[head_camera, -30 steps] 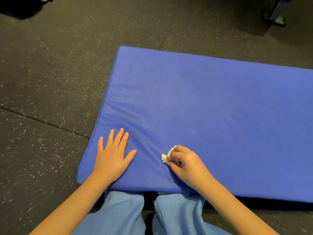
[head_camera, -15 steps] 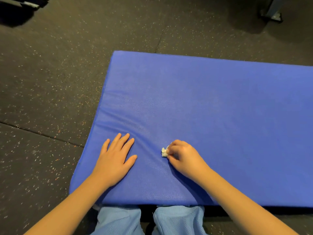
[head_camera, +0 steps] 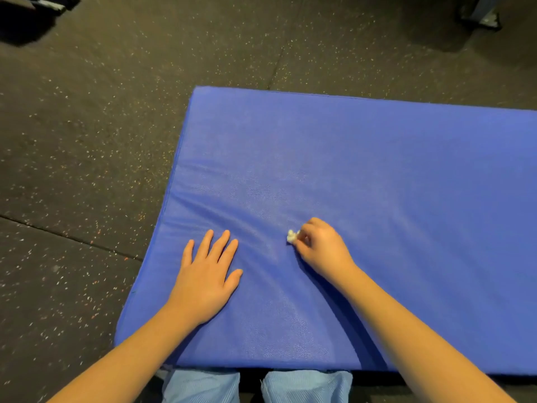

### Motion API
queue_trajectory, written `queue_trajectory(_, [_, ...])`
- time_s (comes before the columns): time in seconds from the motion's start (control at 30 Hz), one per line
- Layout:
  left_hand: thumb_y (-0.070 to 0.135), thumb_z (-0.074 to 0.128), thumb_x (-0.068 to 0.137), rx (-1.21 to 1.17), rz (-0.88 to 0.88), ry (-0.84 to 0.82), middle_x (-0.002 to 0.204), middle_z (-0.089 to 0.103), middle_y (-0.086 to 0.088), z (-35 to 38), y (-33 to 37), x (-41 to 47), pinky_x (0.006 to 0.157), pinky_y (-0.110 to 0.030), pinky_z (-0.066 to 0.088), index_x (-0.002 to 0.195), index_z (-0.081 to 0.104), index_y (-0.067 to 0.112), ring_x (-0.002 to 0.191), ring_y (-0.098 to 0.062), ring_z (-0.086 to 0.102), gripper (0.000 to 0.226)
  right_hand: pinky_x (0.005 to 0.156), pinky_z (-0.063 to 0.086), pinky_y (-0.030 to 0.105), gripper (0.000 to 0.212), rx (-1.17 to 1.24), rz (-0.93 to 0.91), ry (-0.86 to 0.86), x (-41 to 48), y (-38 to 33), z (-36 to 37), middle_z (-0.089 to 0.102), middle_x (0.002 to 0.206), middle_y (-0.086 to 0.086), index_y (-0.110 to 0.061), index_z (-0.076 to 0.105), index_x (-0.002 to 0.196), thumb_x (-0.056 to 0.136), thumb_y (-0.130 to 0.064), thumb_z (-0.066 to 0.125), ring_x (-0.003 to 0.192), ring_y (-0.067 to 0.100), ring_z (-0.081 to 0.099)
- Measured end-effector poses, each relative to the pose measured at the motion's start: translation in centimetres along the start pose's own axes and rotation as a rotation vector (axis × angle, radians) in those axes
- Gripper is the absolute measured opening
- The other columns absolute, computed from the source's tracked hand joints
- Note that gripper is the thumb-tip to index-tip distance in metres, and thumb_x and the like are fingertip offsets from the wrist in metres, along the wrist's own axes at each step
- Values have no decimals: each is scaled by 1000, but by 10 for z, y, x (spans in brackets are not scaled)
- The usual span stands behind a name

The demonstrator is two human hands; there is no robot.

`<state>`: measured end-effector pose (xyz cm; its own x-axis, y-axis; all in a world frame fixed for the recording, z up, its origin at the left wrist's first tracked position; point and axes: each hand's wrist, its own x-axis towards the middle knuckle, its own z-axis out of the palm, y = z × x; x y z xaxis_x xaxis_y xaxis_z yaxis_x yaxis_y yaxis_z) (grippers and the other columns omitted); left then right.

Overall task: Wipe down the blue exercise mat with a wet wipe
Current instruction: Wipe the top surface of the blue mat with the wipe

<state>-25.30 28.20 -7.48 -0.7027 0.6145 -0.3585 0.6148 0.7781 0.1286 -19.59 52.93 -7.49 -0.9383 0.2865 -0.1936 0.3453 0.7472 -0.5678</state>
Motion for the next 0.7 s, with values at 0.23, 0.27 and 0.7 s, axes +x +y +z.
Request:
queue_trajectory(0.23, [48,33,90,81,34,25,139,54,-4,1,-1,2,104,-50,25,131,59,14,128,-34,50,59,53,31,28,19,-11,-26,141,6,-14,22,53,77,15,-2,56,70,84,-7,68,55,34,51])
queue_trajectory(0.27, [49,33,90,86,34,13,138,54,-4,2,-2,2,105,-52,31,131,59,15,128,-33,50,59,52,31,27,19,1,-121,74,-1,-16,24,53,75,14,-4,56,70,82,-8,69,53,33,51])
queue_trajectory(0.7, [65,-8,77,-39,14,-4,161,-7,1,-4,6,50,116,-47,-10,154,9,24,147,-22,-14,89,45,40,34,18,-124,-323,12,38,9,20,53,77,15,0,55,71,83,-5,67,62,33,52])
